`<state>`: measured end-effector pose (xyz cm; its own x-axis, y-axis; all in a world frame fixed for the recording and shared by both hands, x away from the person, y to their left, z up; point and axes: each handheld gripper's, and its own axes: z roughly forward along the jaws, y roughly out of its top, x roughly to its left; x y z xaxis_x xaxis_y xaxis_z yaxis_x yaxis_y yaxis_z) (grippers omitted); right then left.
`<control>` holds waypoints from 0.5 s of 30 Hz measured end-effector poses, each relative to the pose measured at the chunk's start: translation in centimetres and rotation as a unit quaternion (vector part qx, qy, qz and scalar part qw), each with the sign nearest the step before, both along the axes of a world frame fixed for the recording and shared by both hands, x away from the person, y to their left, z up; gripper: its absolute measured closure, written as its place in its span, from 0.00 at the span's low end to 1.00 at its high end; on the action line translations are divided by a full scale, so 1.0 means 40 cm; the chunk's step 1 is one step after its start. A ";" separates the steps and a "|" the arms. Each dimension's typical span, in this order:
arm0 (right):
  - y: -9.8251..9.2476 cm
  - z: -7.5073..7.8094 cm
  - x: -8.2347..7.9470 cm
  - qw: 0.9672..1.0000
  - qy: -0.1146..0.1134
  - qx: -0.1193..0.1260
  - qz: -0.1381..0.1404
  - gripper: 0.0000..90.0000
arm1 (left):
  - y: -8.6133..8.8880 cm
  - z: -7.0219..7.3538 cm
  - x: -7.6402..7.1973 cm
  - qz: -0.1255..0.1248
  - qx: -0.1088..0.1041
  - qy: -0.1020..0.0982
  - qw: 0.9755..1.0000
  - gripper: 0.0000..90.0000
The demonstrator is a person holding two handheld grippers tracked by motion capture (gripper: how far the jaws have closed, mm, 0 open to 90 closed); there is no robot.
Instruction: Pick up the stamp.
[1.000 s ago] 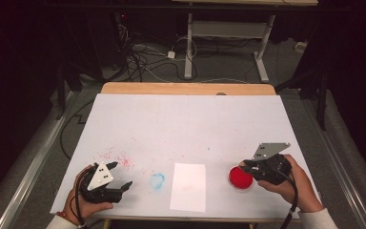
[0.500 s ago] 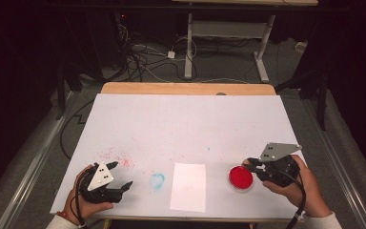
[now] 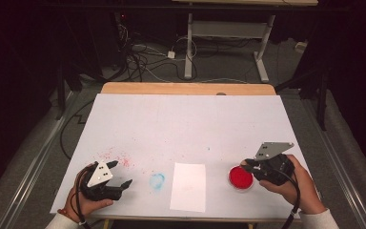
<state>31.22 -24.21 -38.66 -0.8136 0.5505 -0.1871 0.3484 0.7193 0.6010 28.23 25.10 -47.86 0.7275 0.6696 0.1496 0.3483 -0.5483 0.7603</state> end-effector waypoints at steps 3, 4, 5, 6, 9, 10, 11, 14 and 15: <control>-0.001 -0.005 -0.002 1.000 0.006 -0.002 0.002 0.85 | 0.000 0.001 -0.001 0.000 -0.001 -0.001 1.000 0.20; 0.000 -0.007 -0.002 1.000 0.006 -0.004 0.003 0.85 | -0.001 0.003 -0.001 -0.001 -0.001 -0.002 1.000 0.20; 0.000 -0.007 -0.002 1.000 0.006 -0.004 0.003 0.85 | -0.002 0.003 -0.002 -0.001 -0.001 -0.003 1.000 0.20; 0.001 -0.008 -0.001 1.000 0.007 -0.005 0.004 0.85 | -0.003 0.004 -0.002 -0.001 0.000 -0.003 1.000 0.20; 0.006 -0.023 0.003 1.000 0.019 -0.011 0.006 0.85 | -0.006 0.002 -0.001 -0.001 0.003 -0.002 1.000 0.20; 0.009 -0.029 0.005 1.000 0.022 -0.014 0.009 0.85 | -0.006 0.002 -0.001 -0.001 0.003 -0.002 1.000 0.20; 0.012 -0.035 0.007 0.999 0.026 -0.017 0.011 0.85 | -0.005 0.002 -0.001 -0.001 0.002 -0.001 1.000 0.20; 0.022 -0.053 0.014 0.999 0.037 -0.025 0.016 0.85 | -0.002 0.002 0.000 0.002 -0.002 -0.001 1.000 0.20; 0.024 -0.058 0.015 0.999 0.039 -0.029 0.016 0.85 | -0.002 0.003 0.000 0.002 0.000 -0.001 1.000 0.20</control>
